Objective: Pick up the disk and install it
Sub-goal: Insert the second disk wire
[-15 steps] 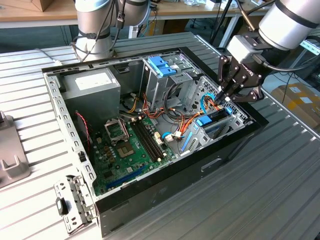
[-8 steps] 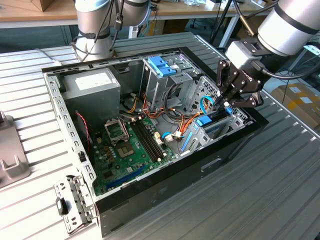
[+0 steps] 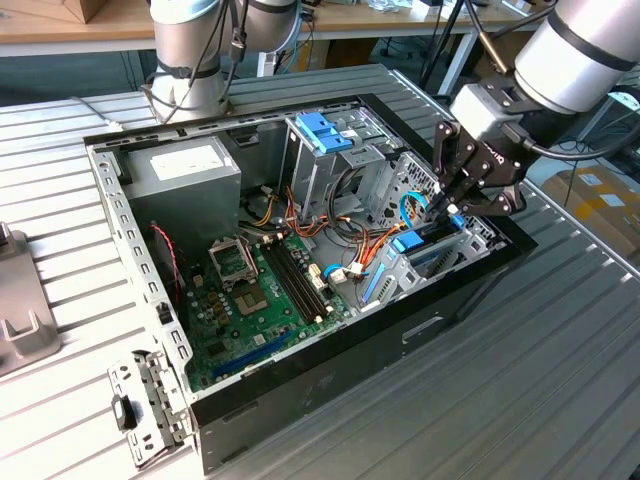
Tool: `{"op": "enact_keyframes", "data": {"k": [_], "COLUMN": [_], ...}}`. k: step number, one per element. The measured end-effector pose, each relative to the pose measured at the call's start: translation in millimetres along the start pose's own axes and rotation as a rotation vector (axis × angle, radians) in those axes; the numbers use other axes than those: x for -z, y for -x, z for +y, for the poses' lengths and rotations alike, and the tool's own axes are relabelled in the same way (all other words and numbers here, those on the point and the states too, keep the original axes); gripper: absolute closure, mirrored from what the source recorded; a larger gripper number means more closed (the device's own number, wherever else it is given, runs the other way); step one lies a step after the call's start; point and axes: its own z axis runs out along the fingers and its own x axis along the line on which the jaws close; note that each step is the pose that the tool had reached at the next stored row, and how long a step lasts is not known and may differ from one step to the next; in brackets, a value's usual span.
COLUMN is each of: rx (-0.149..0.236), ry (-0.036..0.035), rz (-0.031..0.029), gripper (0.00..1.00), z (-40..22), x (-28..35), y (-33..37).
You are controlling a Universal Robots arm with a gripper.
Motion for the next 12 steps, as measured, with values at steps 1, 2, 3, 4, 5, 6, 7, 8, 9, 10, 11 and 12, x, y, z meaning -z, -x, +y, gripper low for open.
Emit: {"op": "enact_keyframes", "data": {"k": [1,2,3,4,5,6,7,8,9,10,11,12], "rx": [0.000,0.000,0.000,0.000,0.000,0.000,0.000,0.000,0.000,0.000,0.000,0.000], "ry": [0.0000,0.0000,0.0000,0.0000,0.0000,0.0000,0.0000,0.0000,0.0000,0.0000,0.0000,0.0000], "rz": [0.0001,0.0000,0.0000,0.0000,0.0000,0.0001,0.0000,0.0000,0.0000,0.0000,0.0000,-0.0001], "gripper": [0.84,0.84,0.84,0.84,0.84,0.84,0.84,0.84,0.84,0.84,0.84,0.84], "z": [0.0,-0.1,-0.1,-0.1,-0.1,-0.2,-0.7,-1.4,-1.8,-2.3,-2.9,-3.2], "x": [-0.4,-1.0,-1.3,-1.6,-2.0,-2.2,-2.6,-2.9,-3.1,-3.3,-3.6,-4.0], "y": [-0.1,-0.1,-0.2,-0.2,-0.3,-0.4,-0.4,-0.4,-0.4,-0.4,-0.4,-0.4]}}
